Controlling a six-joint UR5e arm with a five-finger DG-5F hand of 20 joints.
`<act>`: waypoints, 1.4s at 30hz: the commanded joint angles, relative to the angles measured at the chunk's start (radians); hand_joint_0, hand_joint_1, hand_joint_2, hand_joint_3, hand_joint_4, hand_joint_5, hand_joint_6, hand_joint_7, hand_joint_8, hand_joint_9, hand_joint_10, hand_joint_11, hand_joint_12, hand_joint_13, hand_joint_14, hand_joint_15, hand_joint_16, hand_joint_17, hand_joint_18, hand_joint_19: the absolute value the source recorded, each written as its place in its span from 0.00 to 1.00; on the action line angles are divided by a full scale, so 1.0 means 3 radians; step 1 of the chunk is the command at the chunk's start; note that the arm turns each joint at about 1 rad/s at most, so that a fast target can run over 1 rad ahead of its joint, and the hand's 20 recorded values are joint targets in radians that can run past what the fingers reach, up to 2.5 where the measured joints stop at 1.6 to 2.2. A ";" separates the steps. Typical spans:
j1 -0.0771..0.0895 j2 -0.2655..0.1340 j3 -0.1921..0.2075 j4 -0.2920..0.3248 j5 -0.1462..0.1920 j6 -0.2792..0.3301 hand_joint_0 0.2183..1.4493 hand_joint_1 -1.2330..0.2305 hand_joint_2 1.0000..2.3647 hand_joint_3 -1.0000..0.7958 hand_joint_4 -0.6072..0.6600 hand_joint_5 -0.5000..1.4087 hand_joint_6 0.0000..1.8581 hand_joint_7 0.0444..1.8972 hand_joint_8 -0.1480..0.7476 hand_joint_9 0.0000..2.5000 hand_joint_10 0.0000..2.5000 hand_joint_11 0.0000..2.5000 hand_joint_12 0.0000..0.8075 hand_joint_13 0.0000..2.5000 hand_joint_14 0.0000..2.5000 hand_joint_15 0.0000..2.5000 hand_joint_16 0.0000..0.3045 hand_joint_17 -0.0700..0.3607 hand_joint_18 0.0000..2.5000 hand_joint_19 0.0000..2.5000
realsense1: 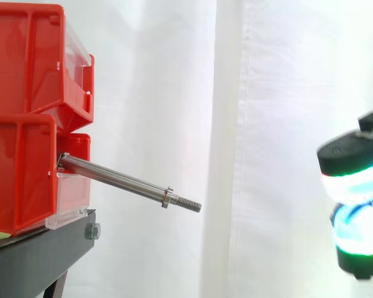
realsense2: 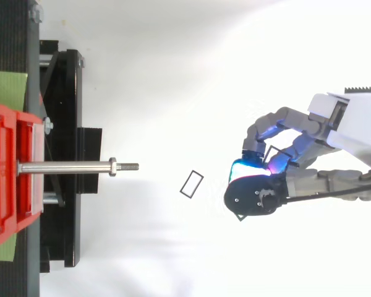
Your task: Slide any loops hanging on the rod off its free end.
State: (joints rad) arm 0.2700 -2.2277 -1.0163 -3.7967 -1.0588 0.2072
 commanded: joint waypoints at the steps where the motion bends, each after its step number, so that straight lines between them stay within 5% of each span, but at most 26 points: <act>1: 0.0015 0.0001 -0.0171 0.0169 -0.0004 0.0040 0.33 0.46 0.00 0.31 0.63 0.17 0.51 0.53 0.48 0.42 0.01 0.38 0.47 0.31 0.01 0.20 0.18 0.45 0.26 0.21; 8: 0.0031 0.0001 -0.0212 0.0384 -0.0004 0.0051 0.33 0.46 0.00 0.31 0.63 0.17 0.51 0.53 0.49 0.42 0.01 0.38 0.48 0.31 0.01 0.20 0.18 0.45 0.26 0.21; 42: 0.0067 0.0001 -0.0151 0.0374 -0.0060 0.0214 0.34 0.37 0.02 0.47 0.54 0.18 0.52 0.57 0.48 0.42 0.01 0.38 0.47 0.32 0.01 0.20 0.18 0.45 0.27 0.20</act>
State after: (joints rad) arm 0.2888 -2.2273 -1.0615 -3.6853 -1.0757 0.2658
